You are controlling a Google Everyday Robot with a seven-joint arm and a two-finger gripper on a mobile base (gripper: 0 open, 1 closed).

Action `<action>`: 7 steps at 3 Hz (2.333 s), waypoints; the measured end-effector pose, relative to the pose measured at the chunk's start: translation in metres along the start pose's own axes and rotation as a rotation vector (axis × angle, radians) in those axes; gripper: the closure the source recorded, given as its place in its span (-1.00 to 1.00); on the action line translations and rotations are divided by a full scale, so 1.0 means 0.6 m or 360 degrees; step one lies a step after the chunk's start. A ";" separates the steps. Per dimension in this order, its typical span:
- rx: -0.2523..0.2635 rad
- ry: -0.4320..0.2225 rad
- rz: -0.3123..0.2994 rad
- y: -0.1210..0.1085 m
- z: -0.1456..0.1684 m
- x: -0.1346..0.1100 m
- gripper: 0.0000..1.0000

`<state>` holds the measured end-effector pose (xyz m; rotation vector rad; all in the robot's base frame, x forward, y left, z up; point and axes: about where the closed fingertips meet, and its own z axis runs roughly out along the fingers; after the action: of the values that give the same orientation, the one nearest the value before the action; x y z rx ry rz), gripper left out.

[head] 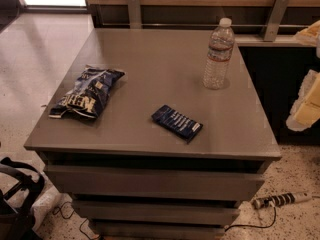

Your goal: Pick water bottle

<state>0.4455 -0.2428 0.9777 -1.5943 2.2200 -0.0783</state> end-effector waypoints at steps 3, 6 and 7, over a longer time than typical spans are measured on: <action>0.0260 -0.0623 0.0325 -0.134 0.017 0.078 -1.00; 0.0175 -0.0986 0.0336 -0.216 0.087 0.019 -1.00; 0.0095 -0.1104 0.0334 -0.241 0.132 -0.024 -1.00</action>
Offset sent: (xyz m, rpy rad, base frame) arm 0.0623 -0.0993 -0.0037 0.4527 -0.2785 -0.1869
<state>0.6073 -0.2649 0.9492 -1.1124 1.7884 0.4031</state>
